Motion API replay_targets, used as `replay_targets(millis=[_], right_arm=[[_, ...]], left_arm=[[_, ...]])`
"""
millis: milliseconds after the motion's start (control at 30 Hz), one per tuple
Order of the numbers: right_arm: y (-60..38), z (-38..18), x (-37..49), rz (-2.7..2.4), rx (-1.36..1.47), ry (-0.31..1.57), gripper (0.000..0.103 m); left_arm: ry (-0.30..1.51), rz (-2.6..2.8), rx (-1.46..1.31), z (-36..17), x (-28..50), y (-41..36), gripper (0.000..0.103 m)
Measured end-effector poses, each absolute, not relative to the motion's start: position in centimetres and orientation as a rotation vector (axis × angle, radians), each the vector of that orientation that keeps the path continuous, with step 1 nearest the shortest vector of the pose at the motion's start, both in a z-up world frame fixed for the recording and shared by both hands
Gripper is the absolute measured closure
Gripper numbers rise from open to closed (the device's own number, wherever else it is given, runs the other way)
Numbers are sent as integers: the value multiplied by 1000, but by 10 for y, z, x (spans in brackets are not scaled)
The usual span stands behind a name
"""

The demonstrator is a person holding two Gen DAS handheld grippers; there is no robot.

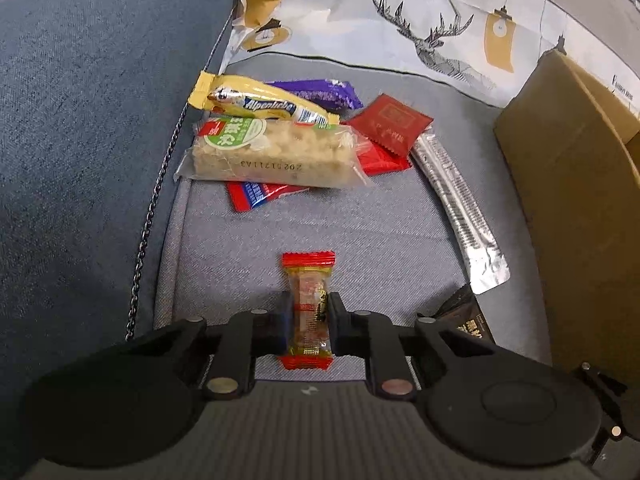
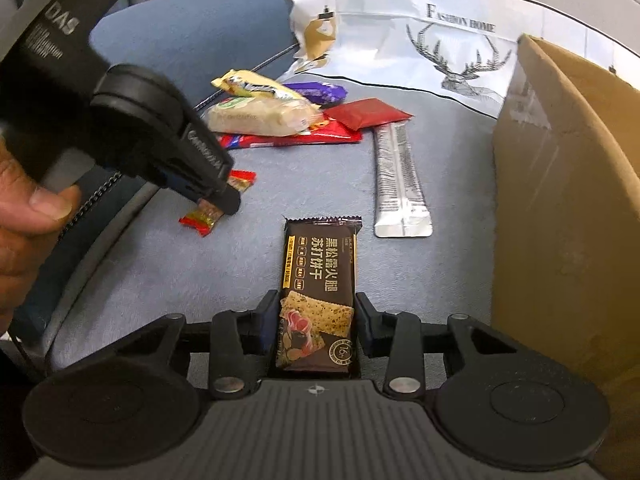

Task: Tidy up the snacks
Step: 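Lift the candy and the dark cracker bar and carry them toward the box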

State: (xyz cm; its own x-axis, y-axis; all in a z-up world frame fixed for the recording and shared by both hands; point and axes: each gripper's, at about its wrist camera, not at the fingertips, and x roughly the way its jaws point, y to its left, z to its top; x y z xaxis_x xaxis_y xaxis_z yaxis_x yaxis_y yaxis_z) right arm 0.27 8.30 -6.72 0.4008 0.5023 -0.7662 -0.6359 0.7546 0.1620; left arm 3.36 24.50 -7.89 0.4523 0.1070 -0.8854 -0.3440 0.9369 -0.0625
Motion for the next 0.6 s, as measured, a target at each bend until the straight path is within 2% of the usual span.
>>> replay_targets(millis=[367,600], right_arm=[[88,-72,1,719,-181,914,59],[84,-68,2,711,-147,901,62]], left_arm=[[1093,246,-235,-83,36,240,83],[1062,260,-251,-77,37,241,85]])
